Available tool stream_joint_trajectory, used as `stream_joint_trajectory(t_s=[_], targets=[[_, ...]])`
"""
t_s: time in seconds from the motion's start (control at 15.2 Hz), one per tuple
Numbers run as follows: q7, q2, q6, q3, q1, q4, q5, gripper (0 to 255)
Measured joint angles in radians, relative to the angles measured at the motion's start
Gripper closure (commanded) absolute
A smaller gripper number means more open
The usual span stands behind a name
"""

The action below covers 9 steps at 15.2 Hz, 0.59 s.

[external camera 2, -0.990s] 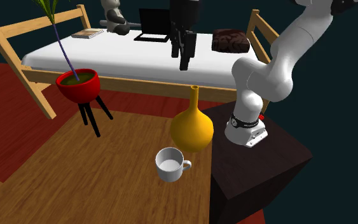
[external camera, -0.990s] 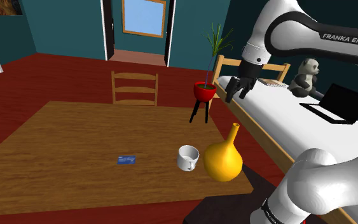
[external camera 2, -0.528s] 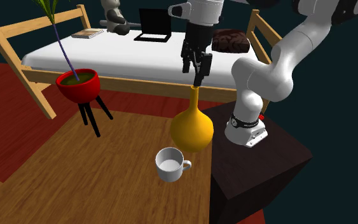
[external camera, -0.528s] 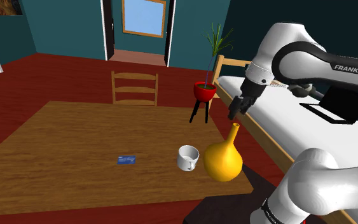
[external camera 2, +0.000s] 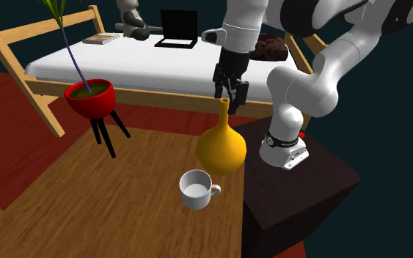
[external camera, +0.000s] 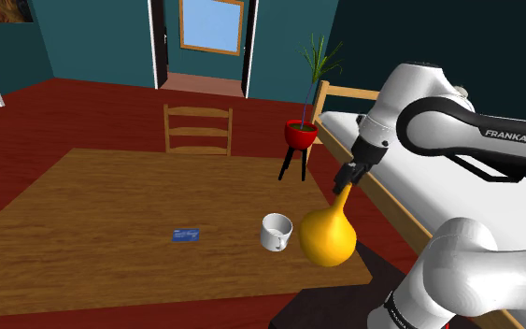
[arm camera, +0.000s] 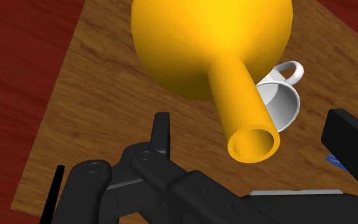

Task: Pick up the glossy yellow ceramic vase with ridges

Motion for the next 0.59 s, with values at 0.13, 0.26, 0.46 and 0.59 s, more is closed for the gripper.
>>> stream_joint_trajectory(t_s=[0.13,0.26,0.46,0.59], targets=[[-0.003,-0.003,0.016,-0.004,-0.002,-0.018,-0.003,255],[-0.003,-0.003,0.021,-0.004,-0.003,-0.024,-0.003,255],[-0.003,-0.004,0.022,-0.004,-0.003,-0.025,-0.004,255],[-0.003,-0.004,0.022,-0.004,-0.003,-0.025,-0.004,255]])
